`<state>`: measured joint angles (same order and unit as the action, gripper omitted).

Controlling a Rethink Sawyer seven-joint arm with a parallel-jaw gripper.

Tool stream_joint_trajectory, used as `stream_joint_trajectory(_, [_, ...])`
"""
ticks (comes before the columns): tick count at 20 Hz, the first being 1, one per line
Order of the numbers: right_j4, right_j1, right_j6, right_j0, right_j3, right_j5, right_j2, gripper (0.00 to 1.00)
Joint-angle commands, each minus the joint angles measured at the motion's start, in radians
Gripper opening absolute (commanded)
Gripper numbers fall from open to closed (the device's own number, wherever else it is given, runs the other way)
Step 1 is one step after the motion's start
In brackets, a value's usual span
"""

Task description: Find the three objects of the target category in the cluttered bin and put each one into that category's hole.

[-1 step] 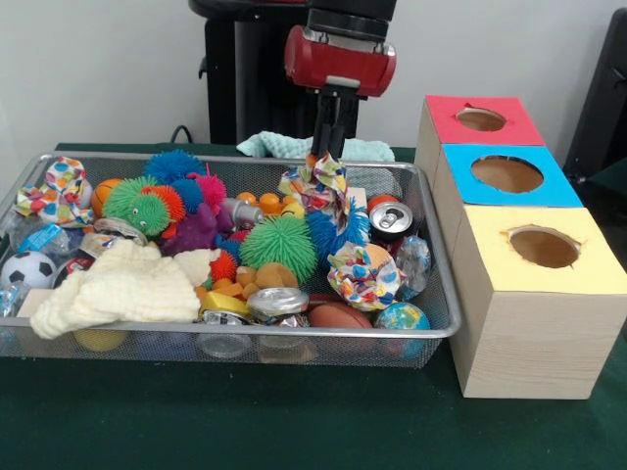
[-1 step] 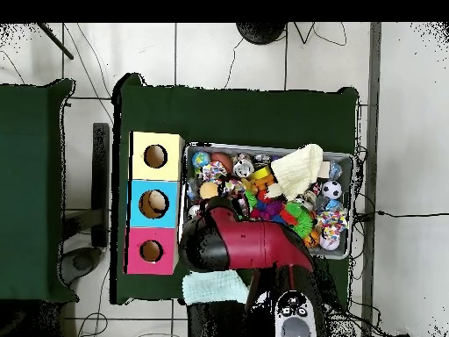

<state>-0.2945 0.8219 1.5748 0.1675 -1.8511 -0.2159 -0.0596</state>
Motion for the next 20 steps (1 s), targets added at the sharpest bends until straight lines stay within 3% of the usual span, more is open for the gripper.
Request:
stream_joint_trajectory(1, [0.041, 0.023, 0.174, 0.004, -0.1, -0.054, 0.022, 0.0])
stream_joint_trajectory(11, [0.055, 0.018, 0.169, -0.028, -0.091, -0.057, 0.016, 0.0])
stream_joint_trajectory(20, [0.04, -0.006, 0.172, -0.033, -0.101, 0.002, 0.01, 0.0])
